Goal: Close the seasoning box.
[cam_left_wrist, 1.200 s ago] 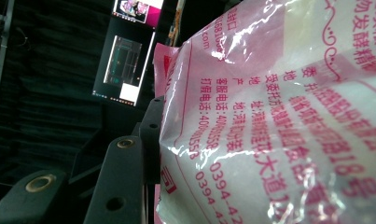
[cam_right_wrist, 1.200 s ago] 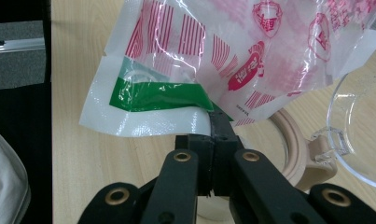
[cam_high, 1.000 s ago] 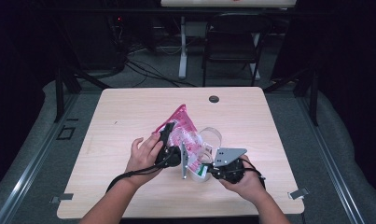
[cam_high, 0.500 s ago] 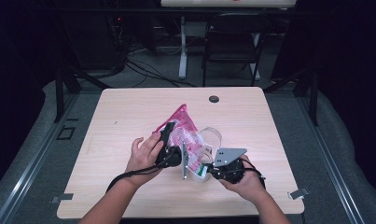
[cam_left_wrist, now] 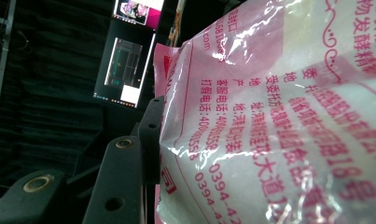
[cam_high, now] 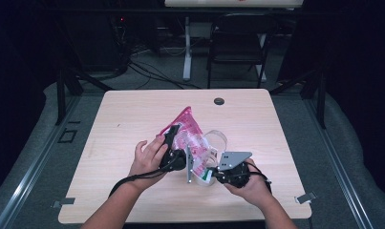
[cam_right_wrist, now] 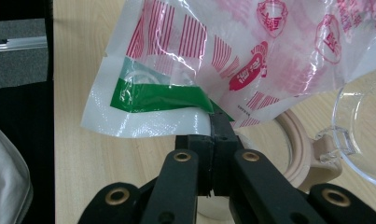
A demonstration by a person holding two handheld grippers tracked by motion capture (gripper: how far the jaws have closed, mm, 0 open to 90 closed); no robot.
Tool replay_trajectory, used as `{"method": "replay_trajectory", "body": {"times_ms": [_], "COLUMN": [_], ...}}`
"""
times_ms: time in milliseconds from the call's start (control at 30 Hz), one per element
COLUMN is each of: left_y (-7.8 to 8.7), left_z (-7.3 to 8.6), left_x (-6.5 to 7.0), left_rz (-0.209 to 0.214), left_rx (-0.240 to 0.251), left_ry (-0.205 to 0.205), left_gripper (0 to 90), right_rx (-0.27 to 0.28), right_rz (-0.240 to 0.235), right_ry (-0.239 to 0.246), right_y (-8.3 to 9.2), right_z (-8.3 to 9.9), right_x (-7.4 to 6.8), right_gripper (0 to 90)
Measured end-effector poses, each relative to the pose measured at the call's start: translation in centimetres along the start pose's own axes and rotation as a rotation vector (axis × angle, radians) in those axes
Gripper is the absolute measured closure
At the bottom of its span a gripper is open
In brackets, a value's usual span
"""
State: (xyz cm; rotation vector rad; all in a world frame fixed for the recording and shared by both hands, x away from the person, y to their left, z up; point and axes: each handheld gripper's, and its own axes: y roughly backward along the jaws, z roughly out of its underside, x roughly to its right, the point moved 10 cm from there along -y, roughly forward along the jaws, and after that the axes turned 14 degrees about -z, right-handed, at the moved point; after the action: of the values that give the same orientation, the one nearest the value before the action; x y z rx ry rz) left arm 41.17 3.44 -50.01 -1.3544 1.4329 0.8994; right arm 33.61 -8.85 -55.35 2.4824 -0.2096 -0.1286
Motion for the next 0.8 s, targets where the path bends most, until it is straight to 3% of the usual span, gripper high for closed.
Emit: {"method": "replay_trajectory", "body": {"times_ms": [800], "left_y": [0.05], "left_z": [0.05], "left_x": [0.03], "left_rz": [0.001], "left_rx": [-0.005], "left_ry": [0.002], "left_gripper": [59.3], "right_rx": [-0.001], "right_rz": [-0.002], "right_ry": [-0.001], "right_y": [-0.04], "right_z": [0.04], "right_x": [-0.01], "right_gripper": [90.0]}}
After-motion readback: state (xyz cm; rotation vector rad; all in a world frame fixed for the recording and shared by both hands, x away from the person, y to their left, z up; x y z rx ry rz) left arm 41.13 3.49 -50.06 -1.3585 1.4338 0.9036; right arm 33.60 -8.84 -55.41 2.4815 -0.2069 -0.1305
